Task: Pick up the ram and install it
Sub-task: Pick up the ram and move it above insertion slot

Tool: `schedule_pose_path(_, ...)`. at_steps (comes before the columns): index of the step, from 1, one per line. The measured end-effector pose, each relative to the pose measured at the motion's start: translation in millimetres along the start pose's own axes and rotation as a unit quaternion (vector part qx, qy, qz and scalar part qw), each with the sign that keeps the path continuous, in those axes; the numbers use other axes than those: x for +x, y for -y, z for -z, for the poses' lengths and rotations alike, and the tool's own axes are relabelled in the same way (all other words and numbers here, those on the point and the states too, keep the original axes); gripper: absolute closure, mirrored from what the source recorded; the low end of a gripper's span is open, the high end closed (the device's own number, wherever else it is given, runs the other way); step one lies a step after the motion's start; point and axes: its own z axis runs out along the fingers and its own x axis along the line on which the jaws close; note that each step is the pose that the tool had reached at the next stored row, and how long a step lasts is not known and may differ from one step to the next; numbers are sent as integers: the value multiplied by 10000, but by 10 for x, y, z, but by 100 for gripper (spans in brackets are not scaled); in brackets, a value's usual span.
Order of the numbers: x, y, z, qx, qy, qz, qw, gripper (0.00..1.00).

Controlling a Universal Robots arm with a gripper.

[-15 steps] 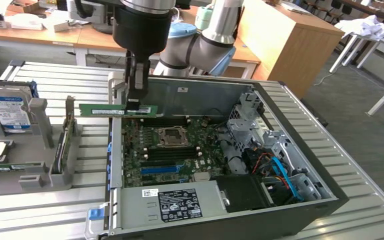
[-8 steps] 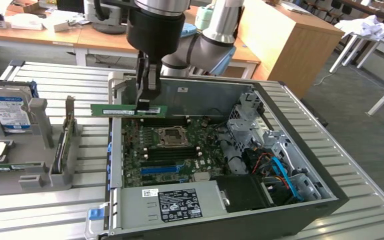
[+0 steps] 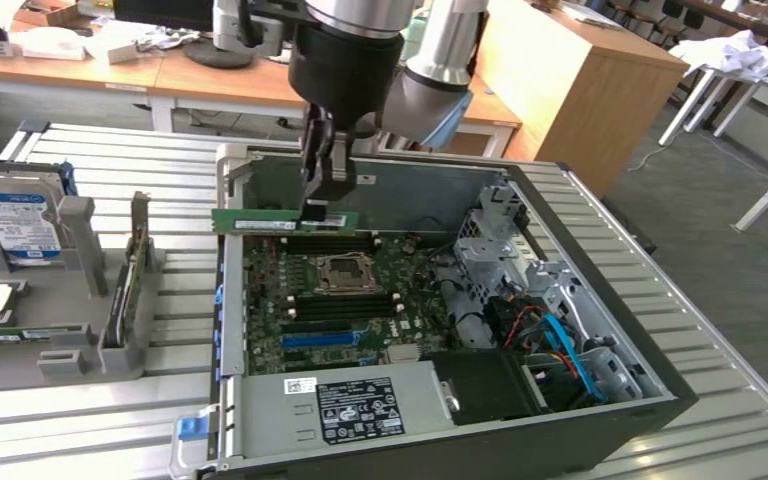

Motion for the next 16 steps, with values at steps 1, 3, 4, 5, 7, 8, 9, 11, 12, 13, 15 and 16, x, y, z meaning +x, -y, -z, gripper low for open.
schedule_pose_path(1, 0, 30, 2, 0, -1, -1, 10000, 88)
schedule_pose_path(3, -1, 93, 4, 0, 0, -1, 10000, 88)
schedule_pose_path(4, -2, 124, 6, 0, 0, 0, 10000, 88)
schedule_pose_path(5, -2, 155, 7, 0, 0, 0, 10000, 88)
schedule_pose_path(7, -3, 217, 10, 0, 0, -1, 10000, 88)
schedule_pose_path(8, -3, 246, 11, 0, -1, -1, 10000, 88)
schedule_pose_path(9, -4, 275, 12, 0, 0, 0, 10000, 88)
schedule_pose_path(11, -4, 332, 15, -1, -1, 0, 10000, 88)
schedule_pose_path(12, -5, 361, 16, 0, 0, -1, 10000, 88)
schedule_pose_path(13, -5, 389, 17, 0, 0, -1, 10000, 88)
schedule_pose_path(15, -6, 447, 19, 0, 0, 0, 10000, 88)
schedule_pose_path(16, -6, 475, 21, 0, 0, 0, 10000, 88)
